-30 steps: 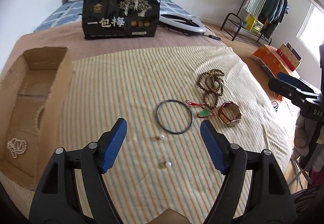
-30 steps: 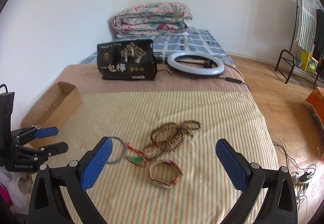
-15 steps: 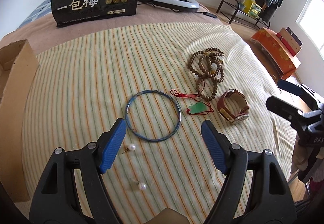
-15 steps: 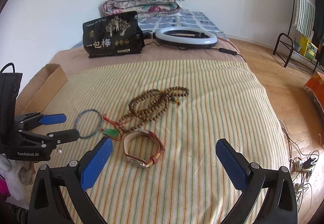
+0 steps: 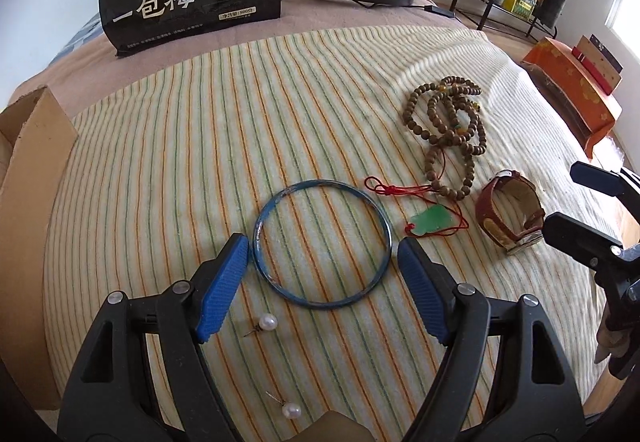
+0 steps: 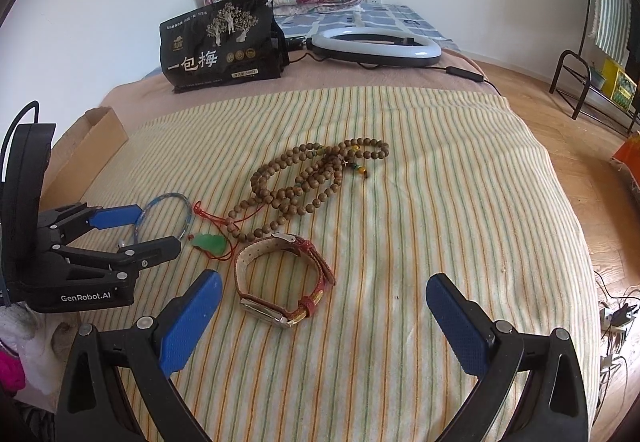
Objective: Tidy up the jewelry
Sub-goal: 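Grasp the blue bangle with the left tool while the right tool grasps the red-strap watch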
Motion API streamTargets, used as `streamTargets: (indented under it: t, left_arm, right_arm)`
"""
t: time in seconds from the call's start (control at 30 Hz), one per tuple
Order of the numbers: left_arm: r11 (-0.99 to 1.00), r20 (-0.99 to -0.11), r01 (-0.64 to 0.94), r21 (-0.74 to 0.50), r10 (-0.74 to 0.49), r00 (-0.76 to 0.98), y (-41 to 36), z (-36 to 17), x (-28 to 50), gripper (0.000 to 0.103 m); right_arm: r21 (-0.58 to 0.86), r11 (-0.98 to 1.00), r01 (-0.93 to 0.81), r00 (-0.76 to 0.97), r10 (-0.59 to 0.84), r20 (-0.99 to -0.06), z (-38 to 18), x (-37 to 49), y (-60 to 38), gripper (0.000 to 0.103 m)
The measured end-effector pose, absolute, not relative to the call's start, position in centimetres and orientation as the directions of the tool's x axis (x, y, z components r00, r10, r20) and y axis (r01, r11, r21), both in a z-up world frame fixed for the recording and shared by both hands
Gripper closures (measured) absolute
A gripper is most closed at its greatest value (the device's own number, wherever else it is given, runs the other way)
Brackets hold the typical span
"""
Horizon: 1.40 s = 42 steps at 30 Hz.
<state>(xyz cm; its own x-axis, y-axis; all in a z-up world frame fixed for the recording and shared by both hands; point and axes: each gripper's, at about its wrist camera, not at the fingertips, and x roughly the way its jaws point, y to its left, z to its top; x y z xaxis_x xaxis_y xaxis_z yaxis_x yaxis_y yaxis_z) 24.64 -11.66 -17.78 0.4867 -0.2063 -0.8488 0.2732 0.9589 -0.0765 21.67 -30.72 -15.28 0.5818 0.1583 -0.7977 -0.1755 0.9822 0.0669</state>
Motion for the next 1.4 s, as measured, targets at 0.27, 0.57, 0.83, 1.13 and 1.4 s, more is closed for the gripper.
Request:
streamTargets:
  t: [0.27,0.57,0.83,1.13,1.4]
  left_arm:
    - [0.958,-0.845,0.284,-0.048,-0.191,0.499,-11.8,-18.1,24.6,0.024]
    - [0.958,-0.842,0.279,-0.063,-0.201,0.501,-11.6,-18.0,24.7,0.028]
    - [0.959,-0.839,0.269,-0.093,-0.221,0.498,-11.2,-17.7,24.7,0.028]
    - [0.959,-0.822,0.263,-0.106,-0.233,0.519,-10.8,-16.5,24.2,0.029]
    - [0.960,-0.801,0.251,-0.121,-0.243,0.547,-9.8,-14.7,23.3,0.029]
  right_arm:
    - [0.062,0.978,-0.202,0.560,0.167,-0.811,-16.3,22.1,-29.7,0.000]
    - [0.046,0.973,-0.225,0.521,0.160,-0.839,-17.8,23.0,-28.7,0.016]
    - [0.073,0.960,-0.269,0.501,0.204,-0.841,-17.8,22.7,-28.0,0.041]
    - [0.086,0.959,-0.270,0.515,0.219,-0.829,-16.9,22.1,-28.0,0.042]
    - [0.076,0.961,-0.268,0.541,0.215,-0.813,-15.1,21.5,-27.8,0.043]
